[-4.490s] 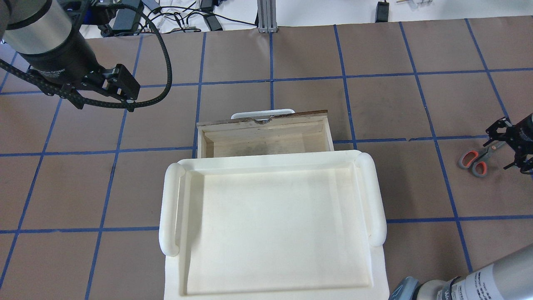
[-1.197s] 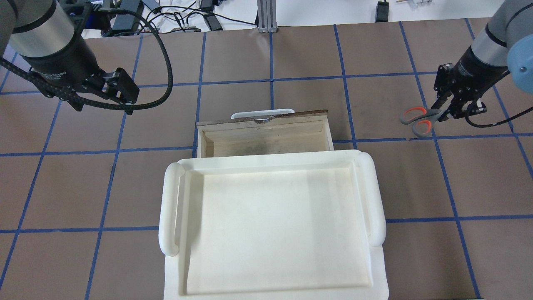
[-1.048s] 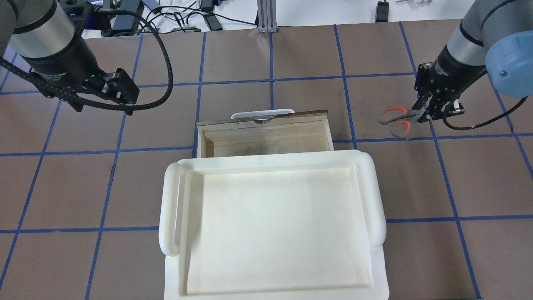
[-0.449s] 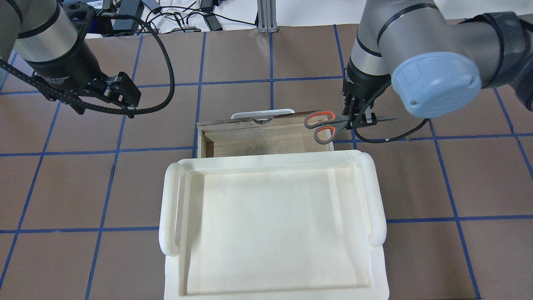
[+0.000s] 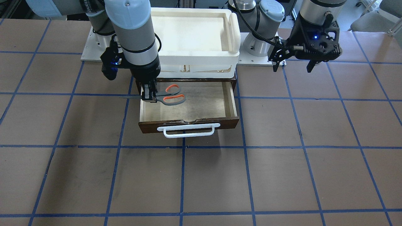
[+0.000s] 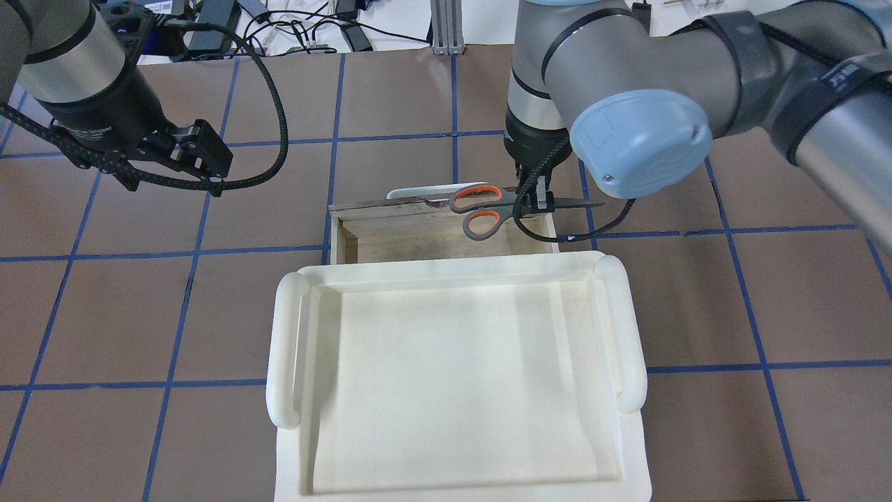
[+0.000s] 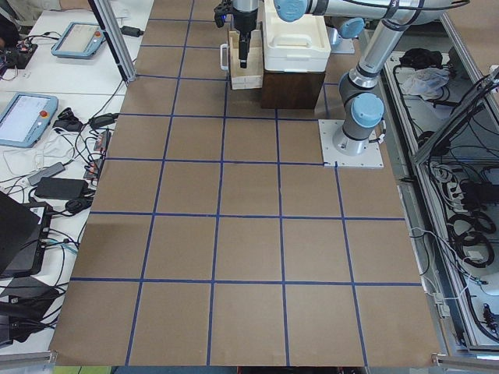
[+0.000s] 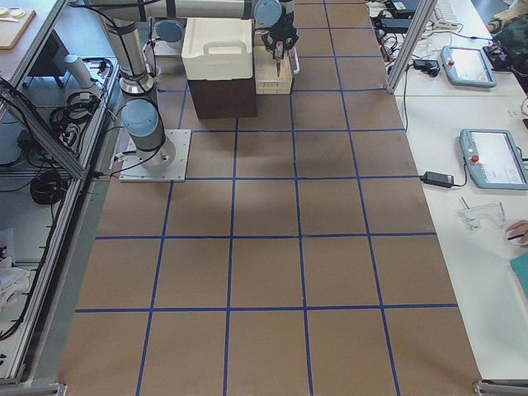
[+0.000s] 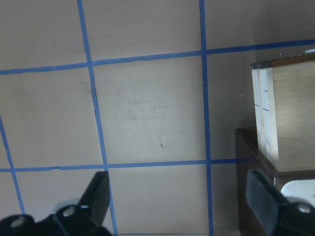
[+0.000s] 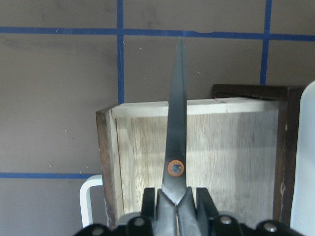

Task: Put scissors in drawer and close it
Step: 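Lower the scissors into the drawer with the right gripper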

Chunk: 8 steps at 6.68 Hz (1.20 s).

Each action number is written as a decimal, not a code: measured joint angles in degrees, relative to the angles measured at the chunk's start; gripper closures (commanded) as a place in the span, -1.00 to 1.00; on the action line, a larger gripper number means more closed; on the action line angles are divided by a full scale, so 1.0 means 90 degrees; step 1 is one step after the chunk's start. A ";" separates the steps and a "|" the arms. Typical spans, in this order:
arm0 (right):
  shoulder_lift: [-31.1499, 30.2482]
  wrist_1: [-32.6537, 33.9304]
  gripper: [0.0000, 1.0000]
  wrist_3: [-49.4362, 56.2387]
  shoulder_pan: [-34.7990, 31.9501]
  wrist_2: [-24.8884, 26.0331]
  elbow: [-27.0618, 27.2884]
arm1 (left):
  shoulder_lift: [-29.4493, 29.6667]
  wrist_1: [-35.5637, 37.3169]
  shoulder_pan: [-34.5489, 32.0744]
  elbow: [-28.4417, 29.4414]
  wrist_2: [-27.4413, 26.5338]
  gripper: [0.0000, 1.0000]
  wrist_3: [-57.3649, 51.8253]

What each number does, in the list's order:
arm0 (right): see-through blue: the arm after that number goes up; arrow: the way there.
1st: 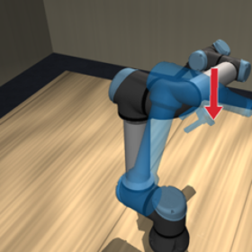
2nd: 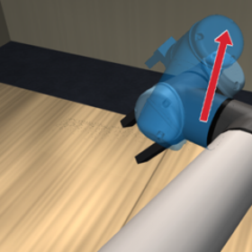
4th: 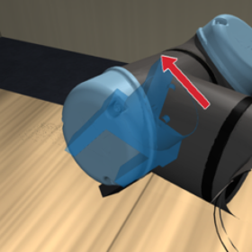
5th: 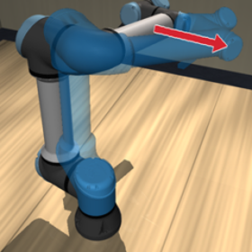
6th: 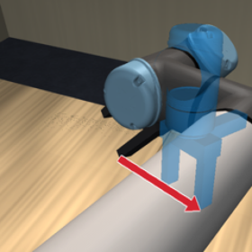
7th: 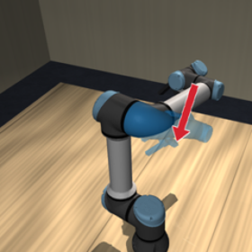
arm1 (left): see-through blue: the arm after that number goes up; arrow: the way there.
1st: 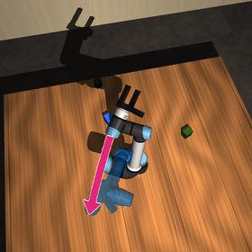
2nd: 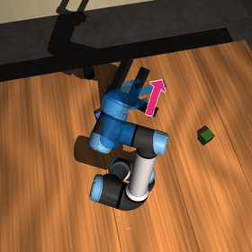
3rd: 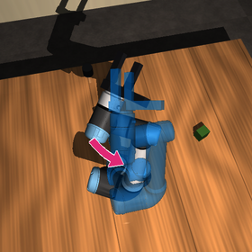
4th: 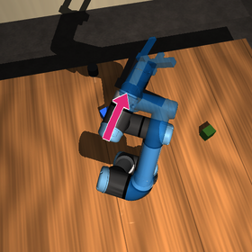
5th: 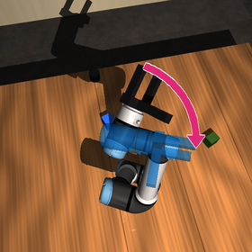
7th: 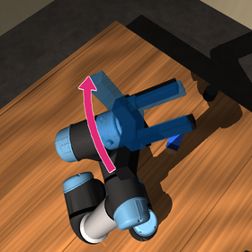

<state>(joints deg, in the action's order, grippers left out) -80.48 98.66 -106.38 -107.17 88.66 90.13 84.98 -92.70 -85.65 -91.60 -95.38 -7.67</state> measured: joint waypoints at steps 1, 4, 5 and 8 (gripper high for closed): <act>0.0215 0.0068 1.00 -0.0332 -0.0244 -0.0017 -0.0144 | -0.0001 0.0005 0.0137 0.0016 0.0011 -1.00 0.0000; 0.0577 0.0199 1.00 -0.0785 -0.0695 -0.0018 -0.0362 | 0.0023 -0.0019 0.0271 0.0051 0.0016 -1.00 0.0016; 0.0626 0.0212 1.00 -0.0844 -0.0798 -0.0021 -0.0337 | 0.0028 -0.0053 0.0254 0.0054 0.0052 -1.00 0.0034; 0.0728 0.0341 1.00 -0.0892 -0.0909 -0.0038 -0.0232 | 0.0086 -0.0028 0.0213 0.0055 0.0115 -1.00 0.0040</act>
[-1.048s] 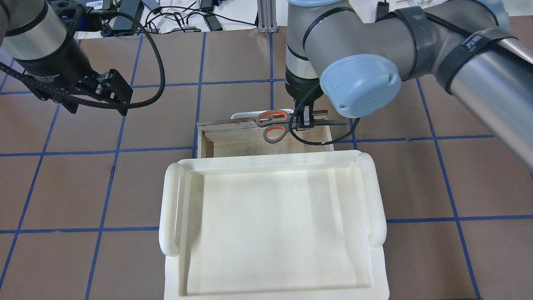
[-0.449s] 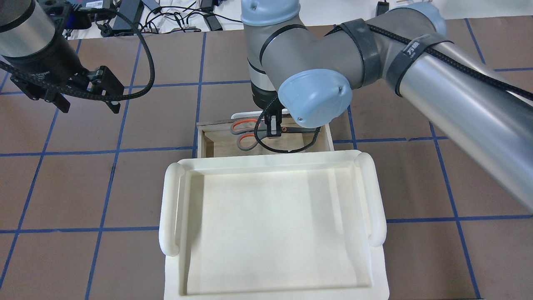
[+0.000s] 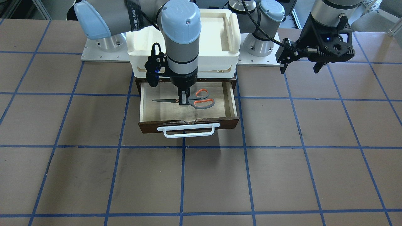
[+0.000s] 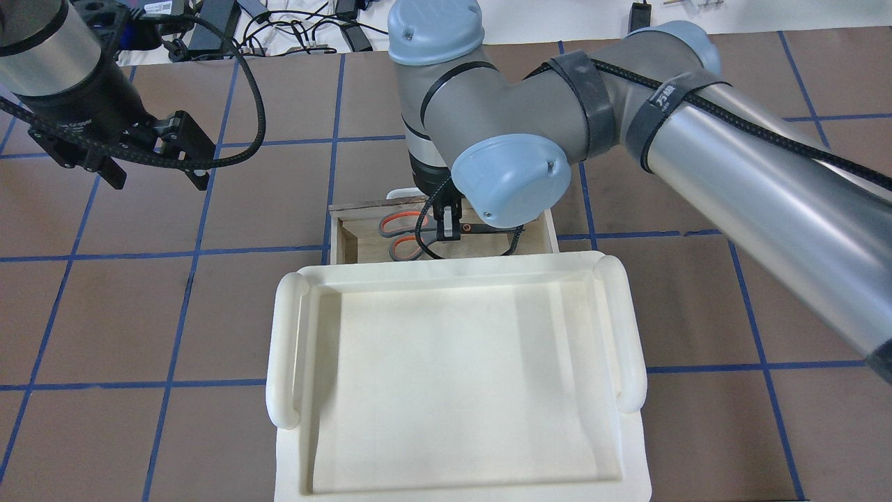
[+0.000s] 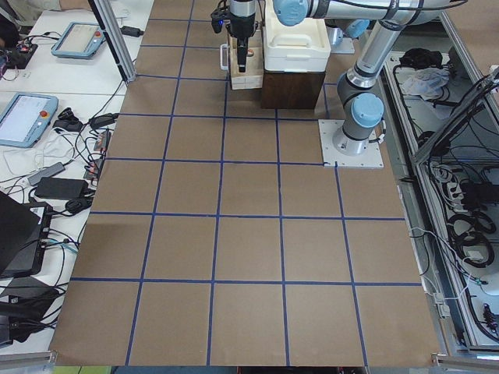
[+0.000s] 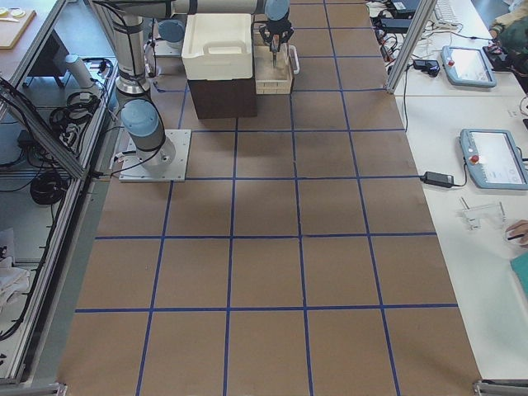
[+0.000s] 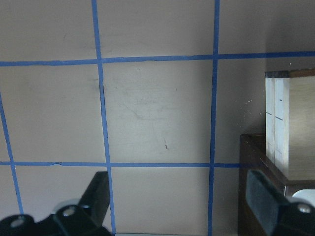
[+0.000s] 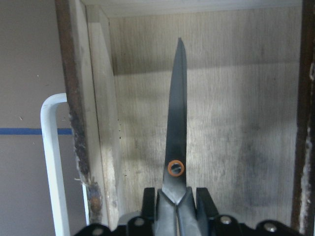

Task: Put scissors in drawer and close it
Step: 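Lower the scissors into the drawer with the right gripper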

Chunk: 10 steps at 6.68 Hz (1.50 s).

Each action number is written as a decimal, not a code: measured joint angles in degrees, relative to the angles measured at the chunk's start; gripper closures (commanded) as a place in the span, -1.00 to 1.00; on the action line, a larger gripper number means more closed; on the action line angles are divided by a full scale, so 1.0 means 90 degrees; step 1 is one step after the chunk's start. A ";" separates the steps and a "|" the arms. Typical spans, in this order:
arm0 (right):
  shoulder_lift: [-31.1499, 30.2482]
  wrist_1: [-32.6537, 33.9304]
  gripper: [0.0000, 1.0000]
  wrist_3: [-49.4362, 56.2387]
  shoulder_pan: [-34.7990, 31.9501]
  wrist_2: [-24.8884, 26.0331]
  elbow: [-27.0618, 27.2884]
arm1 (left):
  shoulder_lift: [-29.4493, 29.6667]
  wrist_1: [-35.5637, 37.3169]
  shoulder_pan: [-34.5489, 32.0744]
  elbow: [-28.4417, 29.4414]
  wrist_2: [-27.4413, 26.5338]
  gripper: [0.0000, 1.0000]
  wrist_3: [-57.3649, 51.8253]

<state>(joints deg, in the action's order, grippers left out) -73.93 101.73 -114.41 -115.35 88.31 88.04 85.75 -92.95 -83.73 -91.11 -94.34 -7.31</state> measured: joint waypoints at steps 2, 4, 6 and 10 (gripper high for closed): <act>0.0034 0.0114 1.00 -0.0049 -0.0132 -0.0002 0.0146 | 0.0032 0.0013 -0.0007 -0.0003 -0.0007 -1.00 0.0021; 0.0053 0.0145 1.00 -0.0196 -0.0158 -0.0014 0.0187 | 0.0036 0.0013 -0.0012 -0.0004 -0.0015 -1.00 -0.0027; 0.0075 0.0148 1.00 -0.0267 -0.0162 -0.0019 0.0271 | 0.0036 0.0015 -0.0013 -0.0004 -0.0028 -1.00 -0.0028; 0.0116 0.0156 0.75 -0.0266 -0.0162 -0.0086 0.0381 | 0.0023 0.0006 -0.0014 -0.0016 -0.0059 -1.00 0.0055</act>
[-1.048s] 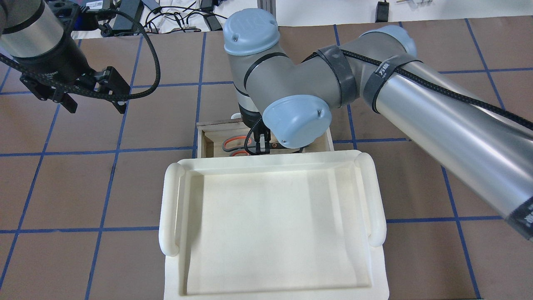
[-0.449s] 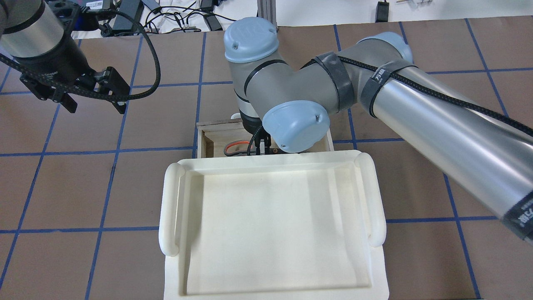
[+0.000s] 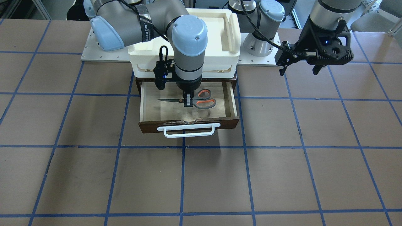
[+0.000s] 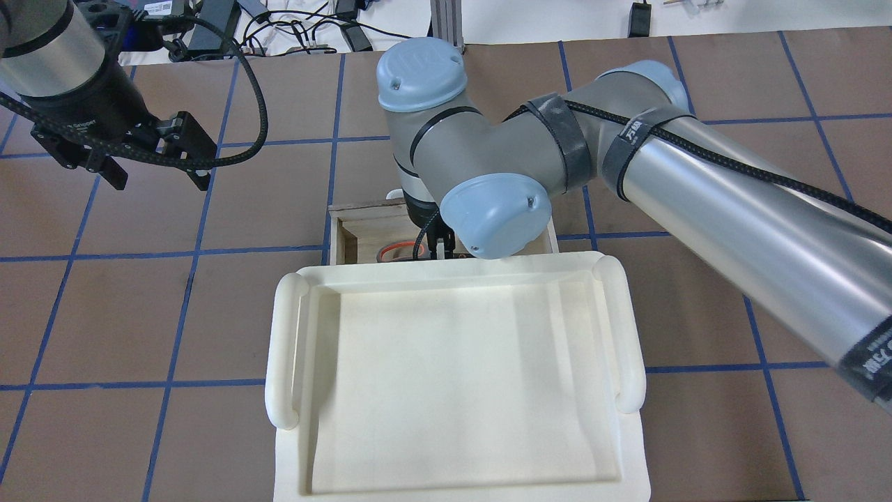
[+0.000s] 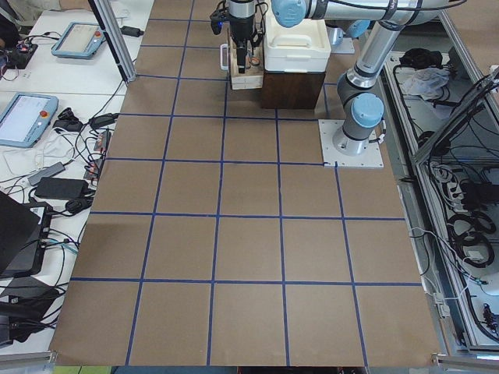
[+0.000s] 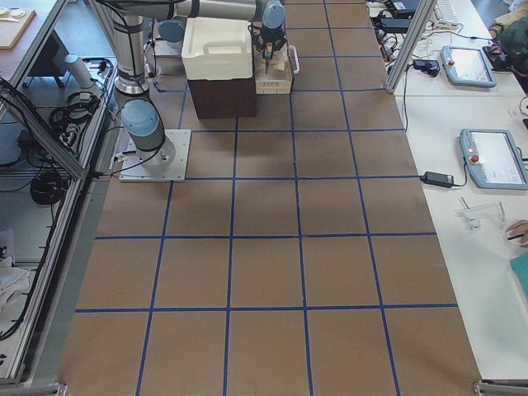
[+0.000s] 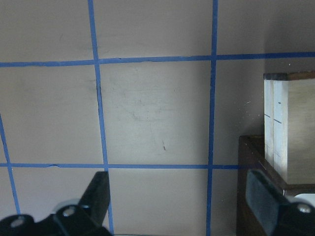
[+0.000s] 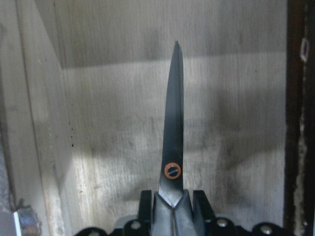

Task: Put scissors in drawer and close it
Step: 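Lower the scissors into the drawer with the right gripper, then open the right gripper and raise it away from the drawer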

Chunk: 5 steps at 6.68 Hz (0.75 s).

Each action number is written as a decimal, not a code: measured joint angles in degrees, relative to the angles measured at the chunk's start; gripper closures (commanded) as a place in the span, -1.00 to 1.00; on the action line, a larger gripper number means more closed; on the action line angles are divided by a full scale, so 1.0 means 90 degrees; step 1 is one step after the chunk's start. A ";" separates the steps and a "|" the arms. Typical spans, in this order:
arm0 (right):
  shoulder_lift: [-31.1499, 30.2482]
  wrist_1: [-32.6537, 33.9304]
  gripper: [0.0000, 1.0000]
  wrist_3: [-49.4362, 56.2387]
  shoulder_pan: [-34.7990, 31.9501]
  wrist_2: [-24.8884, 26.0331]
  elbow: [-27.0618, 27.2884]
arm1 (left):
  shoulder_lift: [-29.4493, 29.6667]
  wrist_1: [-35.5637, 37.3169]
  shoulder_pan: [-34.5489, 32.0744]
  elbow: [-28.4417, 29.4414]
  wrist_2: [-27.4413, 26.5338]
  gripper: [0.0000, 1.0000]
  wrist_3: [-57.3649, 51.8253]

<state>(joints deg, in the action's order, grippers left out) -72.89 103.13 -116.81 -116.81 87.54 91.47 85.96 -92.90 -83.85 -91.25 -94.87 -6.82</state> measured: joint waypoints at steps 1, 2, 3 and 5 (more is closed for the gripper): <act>0.0034 -0.0013 0.18 0.0019 0.0000 -0.0166 0.0002 | 0.0019 0.0002 0.0000 -0.0002 -0.0014 -1.00 -0.0014; 0.0033 -0.0028 0.07 0.0043 0.0000 -0.0309 0.0002 | 0.0035 0.0012 -0.0003 0.0000 -0.0016 -1.00 -0.0041; 0.0021 -0.0040 0.02 0.0050 0.0000 -0.0361 0.0001 | 0.0033 0.0017 -0.0010 0.0001 -0.0009 -1.00 -0.0038; -0.0006 -0.0043 -0.06 0.0051 0.0000 -0.0341 -0.0038 | 0.0006 0.0019 -0.0024 0.0006 0.0022 -1.00 -0.0012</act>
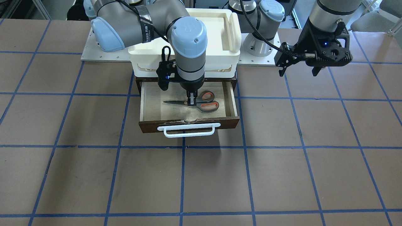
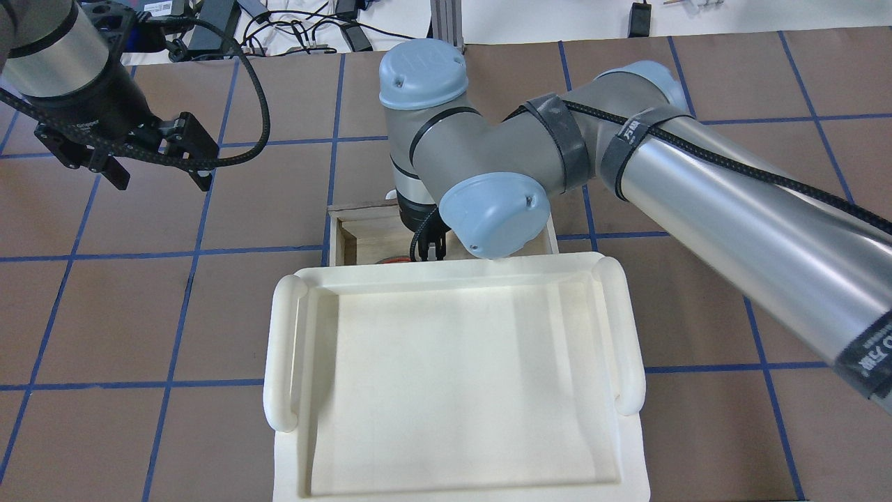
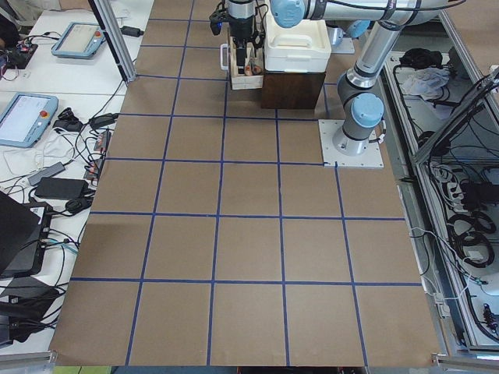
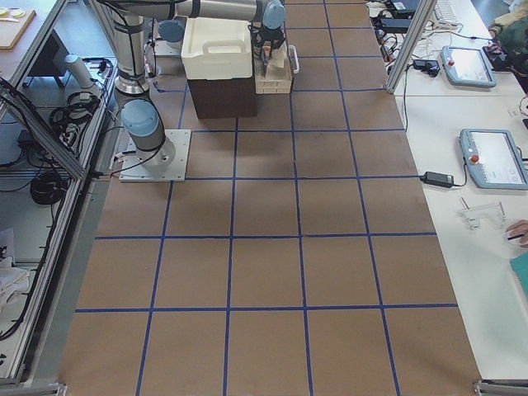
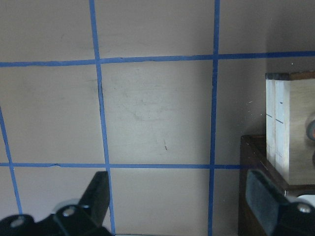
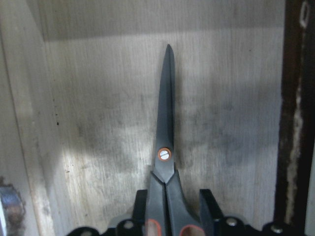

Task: Put scissors in drawer and close it
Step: 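Open the right gripper and raise it away from the drawer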

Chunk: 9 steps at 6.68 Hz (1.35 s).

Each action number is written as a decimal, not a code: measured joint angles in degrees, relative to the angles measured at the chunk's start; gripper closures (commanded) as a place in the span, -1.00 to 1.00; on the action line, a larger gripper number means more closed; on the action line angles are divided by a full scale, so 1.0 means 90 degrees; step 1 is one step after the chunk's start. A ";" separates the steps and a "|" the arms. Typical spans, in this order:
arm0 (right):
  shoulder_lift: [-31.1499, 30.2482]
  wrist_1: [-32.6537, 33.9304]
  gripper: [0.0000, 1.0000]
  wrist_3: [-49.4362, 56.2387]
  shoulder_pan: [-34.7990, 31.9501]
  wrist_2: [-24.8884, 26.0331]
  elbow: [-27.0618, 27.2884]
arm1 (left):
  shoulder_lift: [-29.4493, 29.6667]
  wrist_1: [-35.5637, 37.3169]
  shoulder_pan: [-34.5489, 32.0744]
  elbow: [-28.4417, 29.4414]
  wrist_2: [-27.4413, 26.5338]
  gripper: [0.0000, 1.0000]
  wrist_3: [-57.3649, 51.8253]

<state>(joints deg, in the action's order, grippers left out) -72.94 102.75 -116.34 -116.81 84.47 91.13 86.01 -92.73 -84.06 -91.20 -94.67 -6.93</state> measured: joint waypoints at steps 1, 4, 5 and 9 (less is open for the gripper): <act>-0.0012 0.0011 -0.06 0.0010 0.0001 0.0050 -0.0034 | -0.0012 0.0000 -0.0009 0.0010 0.0010 -1.00 -0.0011; -0.0144 0.0000 -0.04 0.0591 0.0227 0.0095 -0.0352 | 0.0031 0.0058 -0.0036 0.0062 0.0030 -1.00 -0.0041; -0.0220 -0.0053 -0.10 0.0878 0.0393 0.0116 -0.0508 | 0.0074 0.0188 -0.0111 0.0093 0.0039 -1.00 -0.0010; -0.1102 -0.0790 -0.99 0.4327 0.2127 0.0747 -0.0631 | 0.0712 0.0670 -0.0709 0.0636 0.0360 -1.00 0.0449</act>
<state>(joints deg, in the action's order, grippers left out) -82.86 95.64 -77.40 -97.67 91.19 85.45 92.42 -86.70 -90.45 -85.48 -91.43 -2.88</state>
